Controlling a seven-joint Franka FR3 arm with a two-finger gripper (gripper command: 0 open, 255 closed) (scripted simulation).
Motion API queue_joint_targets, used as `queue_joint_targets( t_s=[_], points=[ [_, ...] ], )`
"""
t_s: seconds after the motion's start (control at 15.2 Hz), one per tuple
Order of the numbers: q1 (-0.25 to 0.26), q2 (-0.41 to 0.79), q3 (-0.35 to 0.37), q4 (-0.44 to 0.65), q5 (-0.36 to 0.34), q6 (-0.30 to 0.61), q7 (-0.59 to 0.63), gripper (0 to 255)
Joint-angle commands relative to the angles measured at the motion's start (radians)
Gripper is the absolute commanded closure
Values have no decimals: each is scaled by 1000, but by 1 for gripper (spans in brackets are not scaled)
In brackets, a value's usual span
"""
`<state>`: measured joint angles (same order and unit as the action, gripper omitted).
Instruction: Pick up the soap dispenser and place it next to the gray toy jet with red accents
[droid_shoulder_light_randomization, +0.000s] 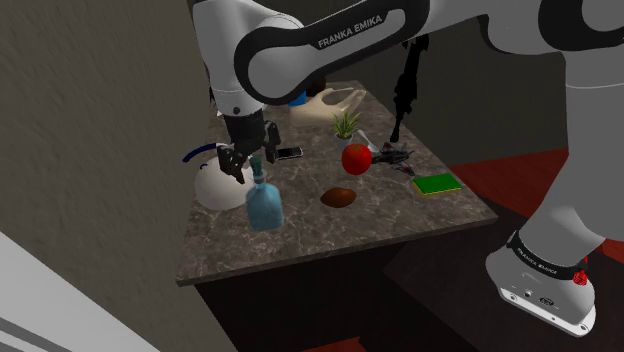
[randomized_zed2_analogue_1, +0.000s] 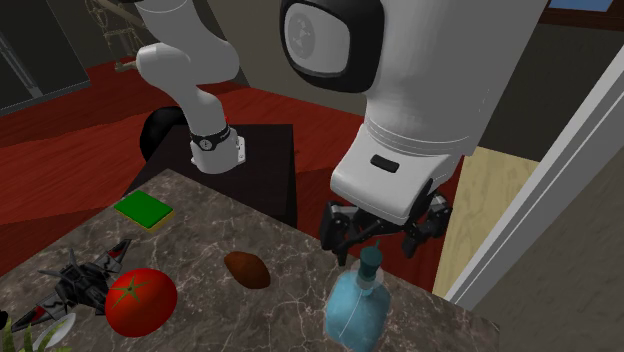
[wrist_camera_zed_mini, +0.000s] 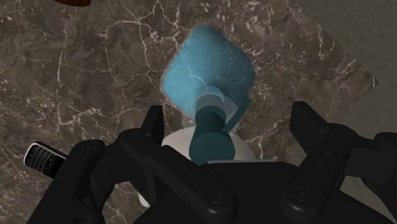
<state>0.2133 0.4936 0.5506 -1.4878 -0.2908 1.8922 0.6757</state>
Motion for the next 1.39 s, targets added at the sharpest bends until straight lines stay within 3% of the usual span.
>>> queue_joint_targets(
  t_s=[0.0, 0.59, 1.32],
  points=[
    [0, 0, 0, 0, 0, 0, 0, 255],
    [0, 0, 0, 0, 0, 0, 0, 255],
    [12, -20, 10, 121, 16, -136, -17, 255]
  ],
)
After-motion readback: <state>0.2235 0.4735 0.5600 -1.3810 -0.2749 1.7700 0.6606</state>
